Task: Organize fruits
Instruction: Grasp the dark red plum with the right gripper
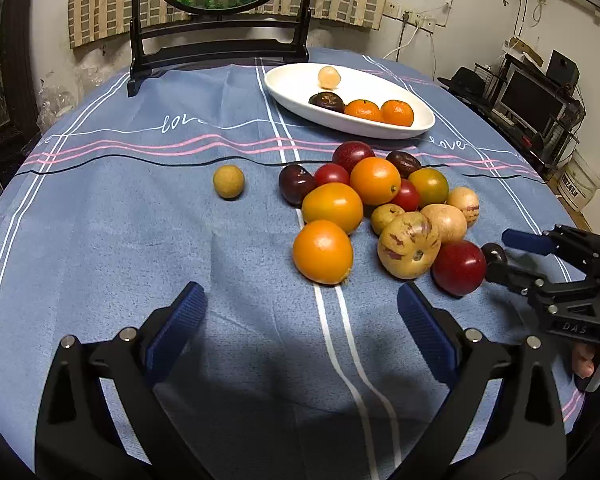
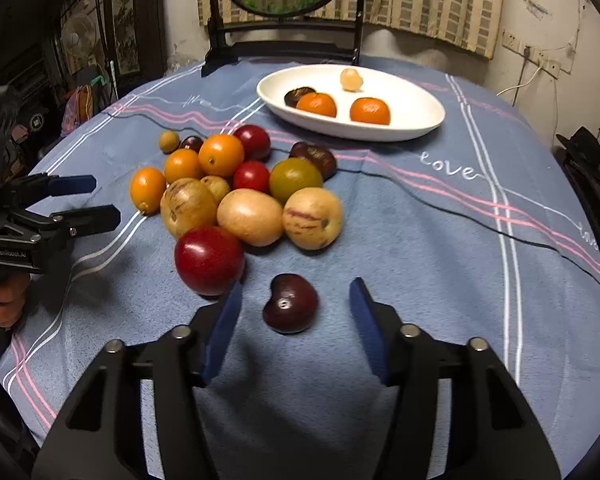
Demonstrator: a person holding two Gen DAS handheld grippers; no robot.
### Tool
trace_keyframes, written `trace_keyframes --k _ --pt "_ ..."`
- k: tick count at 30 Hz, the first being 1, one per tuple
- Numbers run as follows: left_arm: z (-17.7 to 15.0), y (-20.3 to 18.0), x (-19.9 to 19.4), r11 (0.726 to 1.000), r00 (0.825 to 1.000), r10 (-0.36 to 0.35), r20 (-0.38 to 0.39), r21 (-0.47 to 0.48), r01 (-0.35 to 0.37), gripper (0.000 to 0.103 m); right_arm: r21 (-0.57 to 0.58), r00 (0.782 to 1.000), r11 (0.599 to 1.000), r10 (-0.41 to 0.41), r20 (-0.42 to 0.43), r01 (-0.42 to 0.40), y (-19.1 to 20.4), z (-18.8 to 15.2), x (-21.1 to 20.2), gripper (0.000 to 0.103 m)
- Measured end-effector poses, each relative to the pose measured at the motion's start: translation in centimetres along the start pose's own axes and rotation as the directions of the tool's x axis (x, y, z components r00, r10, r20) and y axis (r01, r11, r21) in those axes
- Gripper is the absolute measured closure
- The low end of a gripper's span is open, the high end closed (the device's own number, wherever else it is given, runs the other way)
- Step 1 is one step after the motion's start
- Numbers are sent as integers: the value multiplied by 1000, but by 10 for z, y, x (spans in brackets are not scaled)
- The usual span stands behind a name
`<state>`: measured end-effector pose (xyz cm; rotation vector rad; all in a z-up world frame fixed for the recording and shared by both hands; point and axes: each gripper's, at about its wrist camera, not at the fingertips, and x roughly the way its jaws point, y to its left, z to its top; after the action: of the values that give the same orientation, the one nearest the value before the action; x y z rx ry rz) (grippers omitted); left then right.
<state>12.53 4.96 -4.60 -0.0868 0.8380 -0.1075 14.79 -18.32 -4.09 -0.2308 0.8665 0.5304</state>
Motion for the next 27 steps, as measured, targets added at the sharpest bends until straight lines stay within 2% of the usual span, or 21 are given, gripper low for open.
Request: trace_keyframes --k 1,2,11,14,18,23,27 --pt "0 0 0 1000 1000 -1 2 -1 1 4 -2 1000 1000 1 -3 -1 0 0 1 58" --pt "0 0 -1 1000 1000 -2 3 -1 2 4 -2 1000 1000 3 -8 -3 1 0 2 59" --pt "1 1 0 1000 1000 1 3 -6 -1 4 18 999 1000 -3 -45 4 -3 0 9 62" --pt "1 2 1 1000 1000 -2 -2 -10 2 4 19 998 1000 9 -58 -7 -3 0 12 70" --pt "1 4 3 1000 1000 -9 -13 -19 9 4 27 998 999 19 -53 -17 -3 0 11 72" --pt "2 6 5 999 1000 -23 -18 -31 22 4 118 995 988 100 17 -101 -18 -1 0 72" --pt "2 6 8 999 999 -33 -25 -36 32 5 226 974 950 194 121 -217 -39 -5 -12 72"
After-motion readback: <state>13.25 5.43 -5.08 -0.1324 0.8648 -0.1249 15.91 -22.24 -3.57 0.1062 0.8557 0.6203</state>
